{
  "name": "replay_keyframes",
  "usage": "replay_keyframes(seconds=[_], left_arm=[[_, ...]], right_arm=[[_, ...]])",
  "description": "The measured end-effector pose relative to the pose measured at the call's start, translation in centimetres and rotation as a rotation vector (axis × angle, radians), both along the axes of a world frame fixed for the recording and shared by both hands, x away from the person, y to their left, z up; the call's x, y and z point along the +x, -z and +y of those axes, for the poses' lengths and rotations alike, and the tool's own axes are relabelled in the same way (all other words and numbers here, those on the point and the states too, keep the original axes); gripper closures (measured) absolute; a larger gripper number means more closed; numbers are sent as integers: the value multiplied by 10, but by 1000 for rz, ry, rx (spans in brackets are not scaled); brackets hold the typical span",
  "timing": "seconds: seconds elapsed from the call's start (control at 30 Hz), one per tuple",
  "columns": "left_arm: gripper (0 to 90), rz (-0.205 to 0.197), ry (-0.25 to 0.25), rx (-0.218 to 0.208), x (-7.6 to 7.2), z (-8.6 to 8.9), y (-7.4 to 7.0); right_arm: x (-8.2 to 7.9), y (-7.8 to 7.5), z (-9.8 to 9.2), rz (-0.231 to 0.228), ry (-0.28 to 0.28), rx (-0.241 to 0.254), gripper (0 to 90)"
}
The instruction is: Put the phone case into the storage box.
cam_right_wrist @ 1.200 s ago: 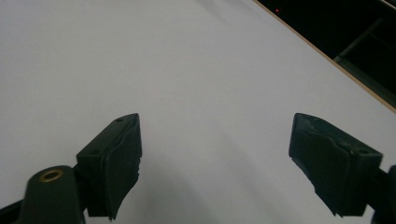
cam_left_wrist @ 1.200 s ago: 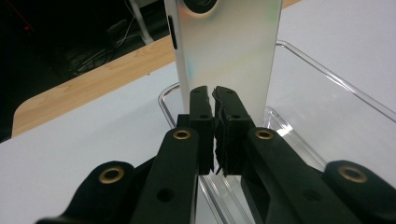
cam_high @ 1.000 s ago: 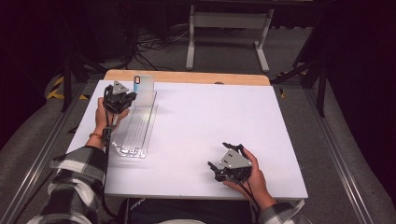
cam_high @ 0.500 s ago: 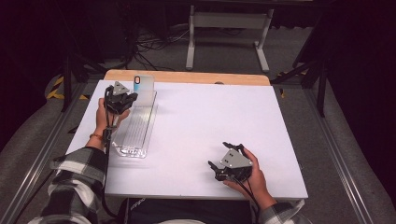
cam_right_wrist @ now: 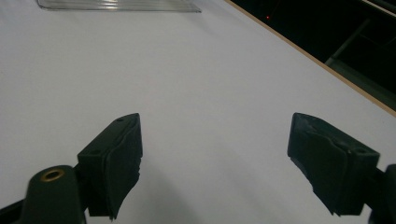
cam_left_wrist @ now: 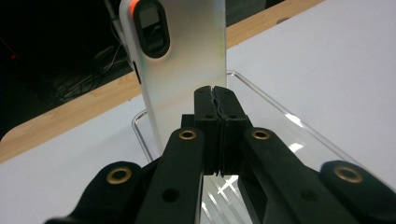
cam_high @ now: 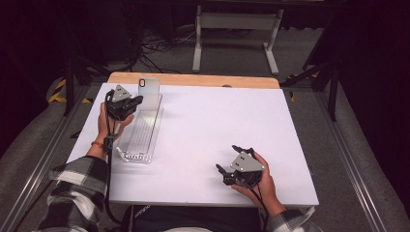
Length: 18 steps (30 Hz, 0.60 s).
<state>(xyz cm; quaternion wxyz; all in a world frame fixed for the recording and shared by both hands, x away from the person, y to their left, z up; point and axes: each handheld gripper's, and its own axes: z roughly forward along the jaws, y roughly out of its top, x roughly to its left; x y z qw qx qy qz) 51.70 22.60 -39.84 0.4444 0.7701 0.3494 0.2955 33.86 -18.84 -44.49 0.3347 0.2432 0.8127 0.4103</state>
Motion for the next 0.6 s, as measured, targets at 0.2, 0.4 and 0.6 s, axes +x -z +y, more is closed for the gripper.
replay_keyframes(seconds=[0.2, 0.4, 0.6], left_arm=[[886, -16, 11, 5, -7, -2, -2], [883, -23, 19, -5, -10, -4, -3], [880, -27, 21, -6, -11, -4, -3]], right_arm=[[0, -2, -2, -12, 3, 13, 182], [0, -3, -2, -17, 4, 14, 181], [0, -4, -3, -23, 11, 18, 177]])
